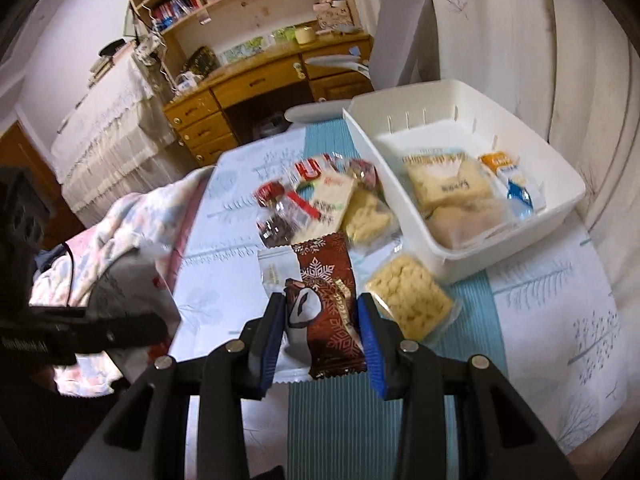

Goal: Organize snacks
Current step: 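Carry the white bag with the left tool while the right tool carries the chocolate packet over the tray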

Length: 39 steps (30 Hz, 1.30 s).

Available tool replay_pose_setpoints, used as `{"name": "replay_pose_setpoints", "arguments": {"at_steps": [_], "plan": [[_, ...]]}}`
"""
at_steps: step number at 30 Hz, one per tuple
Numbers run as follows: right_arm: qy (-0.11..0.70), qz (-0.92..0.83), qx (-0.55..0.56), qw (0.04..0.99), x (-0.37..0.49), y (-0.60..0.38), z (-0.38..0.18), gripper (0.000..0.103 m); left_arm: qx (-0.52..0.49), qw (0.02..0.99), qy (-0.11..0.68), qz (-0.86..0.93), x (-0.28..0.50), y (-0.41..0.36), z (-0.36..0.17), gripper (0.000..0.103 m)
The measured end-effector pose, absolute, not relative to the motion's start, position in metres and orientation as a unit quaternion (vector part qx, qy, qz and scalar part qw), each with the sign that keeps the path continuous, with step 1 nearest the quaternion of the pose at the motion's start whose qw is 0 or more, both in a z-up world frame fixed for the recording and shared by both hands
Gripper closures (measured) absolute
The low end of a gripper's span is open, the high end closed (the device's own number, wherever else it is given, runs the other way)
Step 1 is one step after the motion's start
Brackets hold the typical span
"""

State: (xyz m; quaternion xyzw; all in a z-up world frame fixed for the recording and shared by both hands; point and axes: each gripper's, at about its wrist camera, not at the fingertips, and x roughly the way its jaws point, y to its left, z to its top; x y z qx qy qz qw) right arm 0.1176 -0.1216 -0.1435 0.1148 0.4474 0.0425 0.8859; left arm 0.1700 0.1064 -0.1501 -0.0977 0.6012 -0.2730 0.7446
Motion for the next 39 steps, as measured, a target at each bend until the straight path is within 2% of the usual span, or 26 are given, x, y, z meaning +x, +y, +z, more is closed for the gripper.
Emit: {"name": "replay_pose_setpoints", "arguments": {"at_steps": [17,35,36,37,38,39], "plan": [[0.444,0.120,0.047,0.887,0.171,-0.213,-0.085,0.066,-0.135,0.770,0.577,-0.236,0.192,-0.004,-0.110,0.049],[0.480,0.127,-0.001,0.868,0.218,-0.300,-0.115,0.066,-0.163,0.795,0.537,-0.230,0.252,-0.118,-0.117,0.048],[0.480,0.126,0.000,0.868,0.219,-0.303,-0.116,0.065,-0.163,0.796,0.536,-0.229,0.255,-0.122,-0.118,0.047],[0.478,0.121,0.001,0.870,0.220,-0.306,-0.117,0.065,-0.162,0.797,0.536,-0.226,0.257,-0.126,-0.118,0.041],[0.479,0.115,0.000,0.870,0.222,-0.310,-0.119,0.064,-0.162,0.798,0.535,-0.225,0.258,-0.129,-0.118,0.027],[0.482,0.109,-0.001,0.869,0.224,-0.311,-0.120,0.062,-0.162,0.799,0.535,-0.223,0.259,-0.132,-0.118,0.019]]}}
